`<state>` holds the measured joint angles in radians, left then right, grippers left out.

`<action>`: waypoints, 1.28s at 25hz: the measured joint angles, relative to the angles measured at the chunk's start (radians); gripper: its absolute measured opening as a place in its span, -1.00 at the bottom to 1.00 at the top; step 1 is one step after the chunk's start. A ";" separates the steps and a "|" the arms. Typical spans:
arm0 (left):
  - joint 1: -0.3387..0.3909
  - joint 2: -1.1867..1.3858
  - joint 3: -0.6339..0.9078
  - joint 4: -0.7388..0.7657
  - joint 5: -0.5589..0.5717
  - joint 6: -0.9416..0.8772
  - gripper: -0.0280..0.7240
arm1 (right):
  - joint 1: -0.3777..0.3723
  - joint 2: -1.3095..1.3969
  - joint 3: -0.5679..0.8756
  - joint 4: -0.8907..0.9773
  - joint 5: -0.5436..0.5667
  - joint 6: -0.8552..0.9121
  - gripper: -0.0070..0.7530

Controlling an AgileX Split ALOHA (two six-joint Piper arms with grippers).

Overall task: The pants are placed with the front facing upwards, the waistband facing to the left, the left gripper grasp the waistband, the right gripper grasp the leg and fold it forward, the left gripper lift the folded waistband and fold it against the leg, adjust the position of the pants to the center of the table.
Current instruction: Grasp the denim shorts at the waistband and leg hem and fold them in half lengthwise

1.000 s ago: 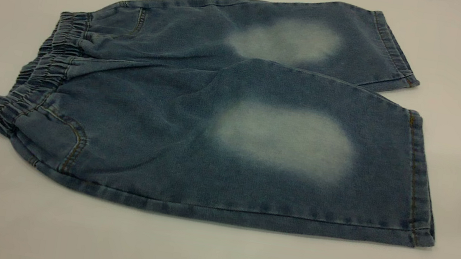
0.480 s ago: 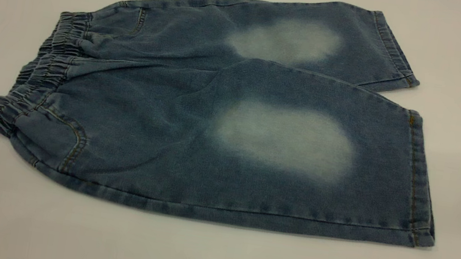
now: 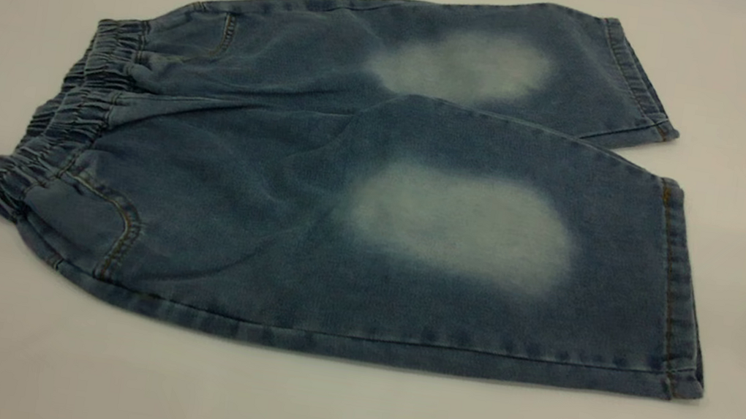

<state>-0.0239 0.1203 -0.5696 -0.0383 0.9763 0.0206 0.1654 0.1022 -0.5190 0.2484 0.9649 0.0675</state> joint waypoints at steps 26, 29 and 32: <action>0.038 1.127 -0.043 -0.112 -0.332 -0.057 0.20 | 0.000 0.971 -0.036 0.305 -0.381 -0.365 0.23; 0.115 1.252 -0.048 -0.177 -0.356 -0.045 0.20 | 0.000 1.022 -0.036 0.358 -0.404 -0.416 0.23; 0.210 1.372 -0.074 -0.247 -0.352 0.026 0.20 | 0.000 1.044 -0.036 0.395 -0.423 -0.440 0.23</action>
<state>0.1864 1.4924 -0.6431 -0.2849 0.6247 0.0466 0.1654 1.1457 -0.5551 0.6429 0.5422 -0.3728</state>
